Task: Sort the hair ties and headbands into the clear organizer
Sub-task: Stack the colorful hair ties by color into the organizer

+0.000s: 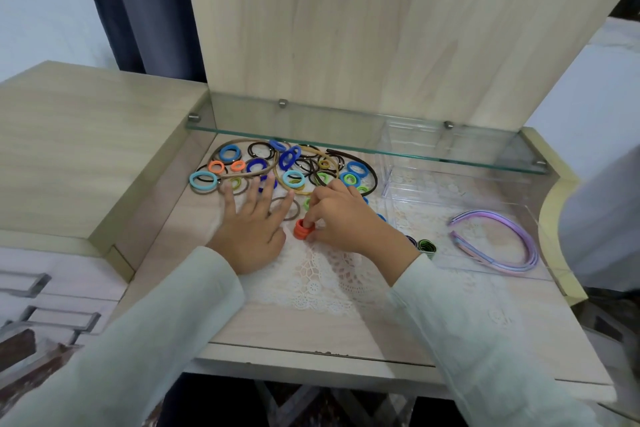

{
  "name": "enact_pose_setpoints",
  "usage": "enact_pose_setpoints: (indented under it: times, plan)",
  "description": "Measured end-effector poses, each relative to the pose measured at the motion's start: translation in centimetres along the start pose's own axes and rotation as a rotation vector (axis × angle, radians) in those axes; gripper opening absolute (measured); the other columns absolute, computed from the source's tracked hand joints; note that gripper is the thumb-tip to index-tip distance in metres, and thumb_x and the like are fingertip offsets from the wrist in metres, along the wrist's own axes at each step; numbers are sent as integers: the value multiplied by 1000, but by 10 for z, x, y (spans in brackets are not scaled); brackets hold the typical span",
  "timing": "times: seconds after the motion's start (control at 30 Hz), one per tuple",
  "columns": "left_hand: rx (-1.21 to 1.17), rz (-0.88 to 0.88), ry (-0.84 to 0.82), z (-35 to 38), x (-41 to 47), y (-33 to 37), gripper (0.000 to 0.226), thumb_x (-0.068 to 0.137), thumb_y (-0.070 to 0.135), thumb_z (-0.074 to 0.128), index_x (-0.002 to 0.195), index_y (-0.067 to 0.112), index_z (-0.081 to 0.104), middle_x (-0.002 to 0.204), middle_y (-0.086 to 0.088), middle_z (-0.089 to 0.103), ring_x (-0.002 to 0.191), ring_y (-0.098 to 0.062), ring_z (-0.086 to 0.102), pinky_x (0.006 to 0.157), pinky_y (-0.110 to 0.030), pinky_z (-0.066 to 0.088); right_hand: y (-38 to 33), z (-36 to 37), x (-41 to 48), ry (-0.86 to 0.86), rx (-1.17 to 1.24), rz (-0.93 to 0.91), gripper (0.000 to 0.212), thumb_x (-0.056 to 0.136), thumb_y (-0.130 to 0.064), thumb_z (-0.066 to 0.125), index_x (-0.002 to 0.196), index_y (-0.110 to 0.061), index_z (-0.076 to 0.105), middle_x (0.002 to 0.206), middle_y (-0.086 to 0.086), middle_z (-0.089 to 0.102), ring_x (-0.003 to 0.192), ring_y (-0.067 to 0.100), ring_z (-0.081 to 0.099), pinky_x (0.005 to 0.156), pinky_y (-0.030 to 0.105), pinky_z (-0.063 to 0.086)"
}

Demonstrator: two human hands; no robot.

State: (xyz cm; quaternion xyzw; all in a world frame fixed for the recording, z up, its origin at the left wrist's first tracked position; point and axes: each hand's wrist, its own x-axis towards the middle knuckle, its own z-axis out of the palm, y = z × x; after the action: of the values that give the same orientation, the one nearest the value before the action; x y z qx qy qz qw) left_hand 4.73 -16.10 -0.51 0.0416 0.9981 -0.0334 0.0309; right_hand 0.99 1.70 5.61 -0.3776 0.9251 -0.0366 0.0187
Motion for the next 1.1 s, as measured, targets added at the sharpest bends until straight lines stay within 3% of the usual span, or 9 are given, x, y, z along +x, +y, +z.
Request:
enact_pose_setpoints:
  times: [0.1,0.2,0.27,0.37,0.47,0.6,0.87,0.97,1.1]
  plan:
    - [4,68,86,3,-4,3,85,75,42,-12,157,22,-5,160,-5,-23,144,-24,-26,108,-65,-19,1,-3,1,0,-4,-14,28,86,-46,64,109,-32,70,114,-5,53,109,19,37,92,34,30]
    - [-111,144,74,-7,-9,8,70,88,29,9,157,27,-2,164,8,-10,145,-15,-23,110,-59,-23,2,-6,1,29,-15,-24,23,86,-41,64,107,-34,70,113,-6,54,109,19,39,92,36,32]
    - [-253,162,81,-14,-14,11,70,94,12,31,156,33,6,164,14,0,150,-12,-11,114,-56,-23,4,-9,-1,50,-14,-32,20,86,-38,64,106,-35,70,112,-5,54,108,20,40,93,38,34]
    - [-433,147,129,-22,-18,15,74,92,3,38,154,37,16,158,13,29,150,-9,14,116,-48,-23,8,-17,-5,65,-14,-50,20,87,-40,63,106,-35,70,111,-5,54,109,20,40,92,38,34]
    - [-628,118,140,-31,-16,24,68,91,3,40,146,43,32,131,11,62,124,-7,53,118,-37,-21,14,-28,-10,76,-25,-68,23,87,-39,64,109,-36,70,112,-5,52,110,19,38,93,38,32]
    - [-845,142,94,-38,-6,39,66,90,3,42,139,47,40,139,20,53,133,-1,43,122,-40,-10,30,-42,-20,97,-28,-79,23,86,-35,66,108,-32,72,111,-2,53,108,22,39,90,33,28]
    - [-1073,306,-13,-46,23,88,60,69,26,41,110,69,52,127,20,63,128,-11,54,115,-48,33,79,-56,-57,81,2,3,23,79,-38,75,101,-33,75,99,-5,47,95,13,30,86,31,29]
    - [-1055,359,-65,-54,30,109,55,71,33,42,111,69,52,128,24,62,129,-5,51,118,-50,26,95,-59,-73,83,0,48,23,78,-41,74,99,-33,75,95,-6,45,92,13,30,84,34,33]
    - [-915,376,-75,-66,31,130,63,77,25,42,131,57,44,138,26,53,136,-2,40,123,-45,-3,112,-64,-96,73,-30,108,24,80,-43,71,101,-32,75,96,-6,47,91,13,30,81,30,30]
